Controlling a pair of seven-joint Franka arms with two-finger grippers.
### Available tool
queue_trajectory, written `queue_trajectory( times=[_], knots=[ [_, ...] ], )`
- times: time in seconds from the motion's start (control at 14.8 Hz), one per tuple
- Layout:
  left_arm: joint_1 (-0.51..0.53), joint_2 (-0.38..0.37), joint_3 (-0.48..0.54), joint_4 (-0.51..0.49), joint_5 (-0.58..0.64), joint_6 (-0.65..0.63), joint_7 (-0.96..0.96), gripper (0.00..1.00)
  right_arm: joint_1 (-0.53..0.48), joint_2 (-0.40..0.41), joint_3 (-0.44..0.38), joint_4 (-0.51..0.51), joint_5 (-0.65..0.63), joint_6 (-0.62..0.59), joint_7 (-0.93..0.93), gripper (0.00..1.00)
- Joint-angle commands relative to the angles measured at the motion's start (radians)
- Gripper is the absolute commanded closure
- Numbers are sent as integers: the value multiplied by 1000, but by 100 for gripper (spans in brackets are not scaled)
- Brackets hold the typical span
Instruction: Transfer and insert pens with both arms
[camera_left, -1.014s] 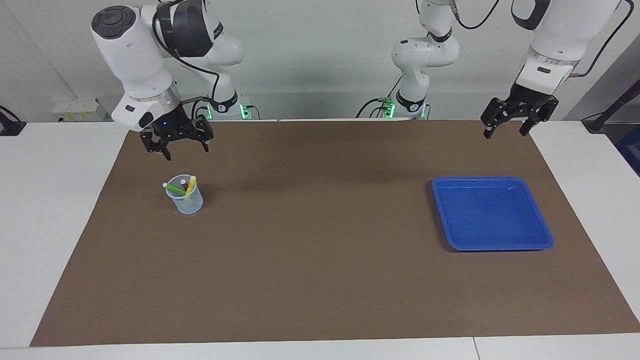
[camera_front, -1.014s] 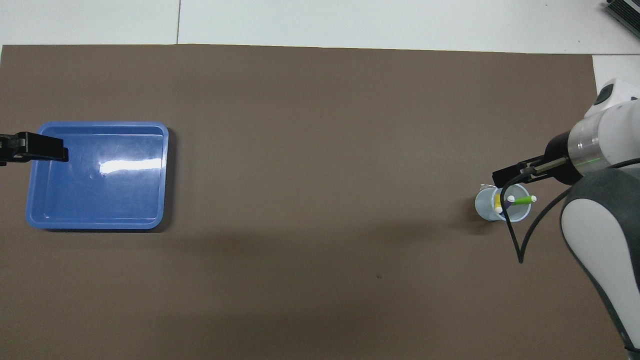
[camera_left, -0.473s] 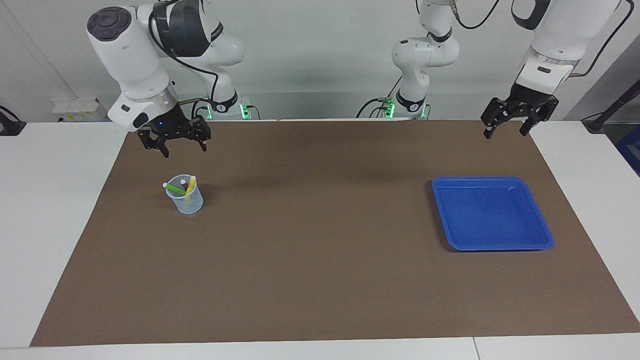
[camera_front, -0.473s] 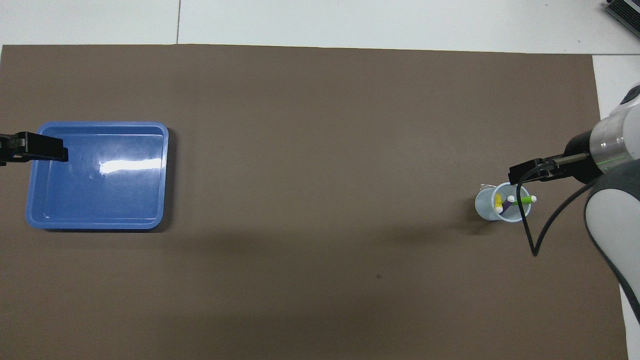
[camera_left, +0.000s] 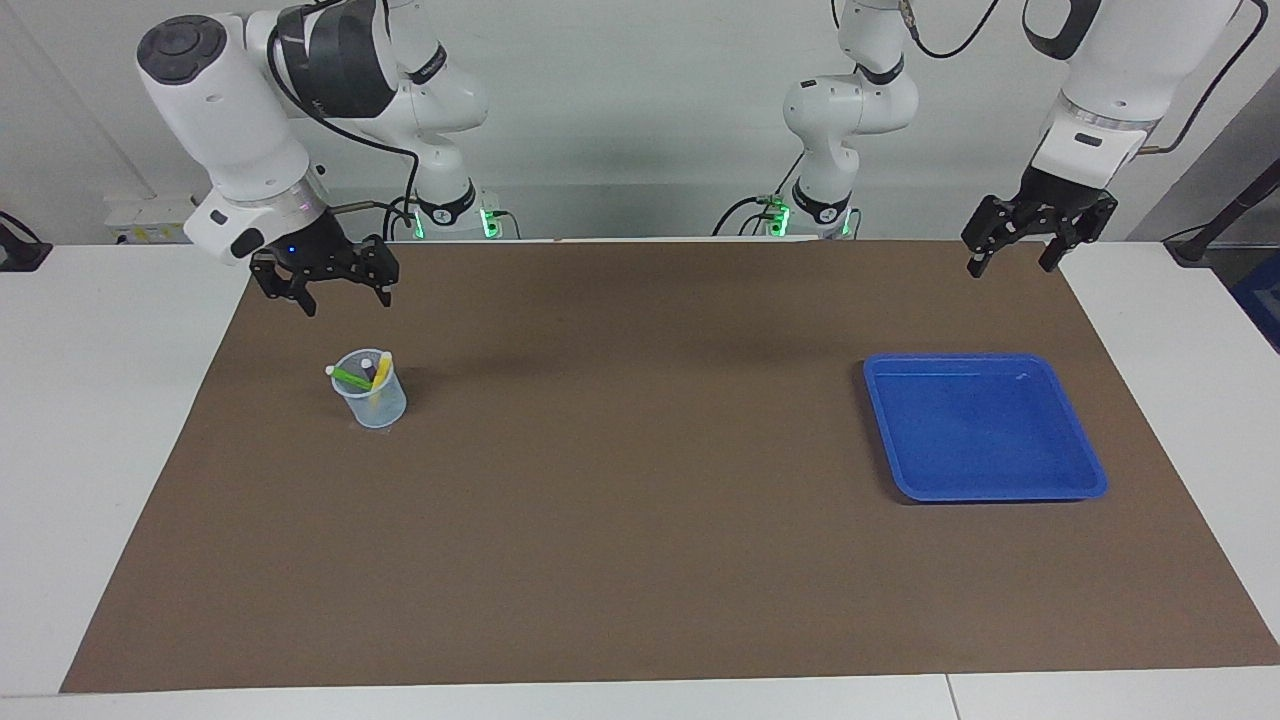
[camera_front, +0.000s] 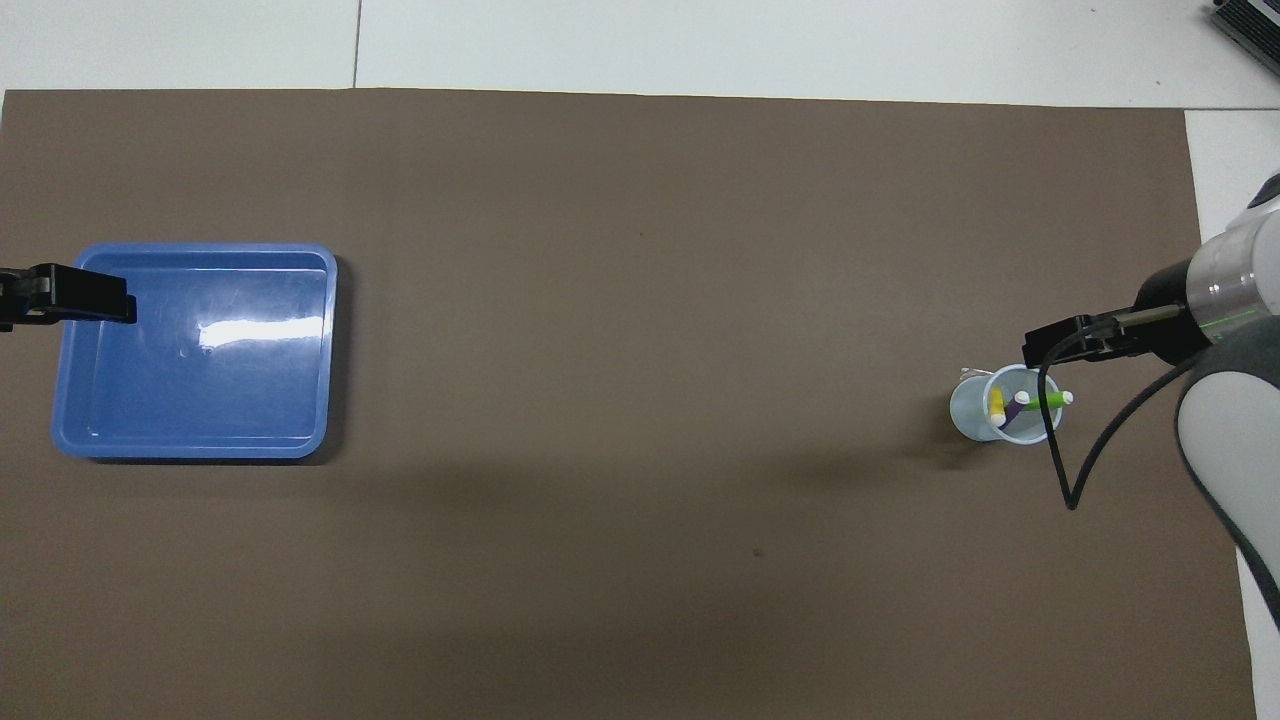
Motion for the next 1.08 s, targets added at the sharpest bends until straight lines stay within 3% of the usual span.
queue_trajectory(
  times=[0.0,1.01],
  knots=[
    [-3,0,3,17,8,-25,6,0,-41,13,37,17,11,-4,13,0],
    [-3,0,3,15,8,-25,6,0,-41,9,36,58,10,-33,12,0]
  ],
)
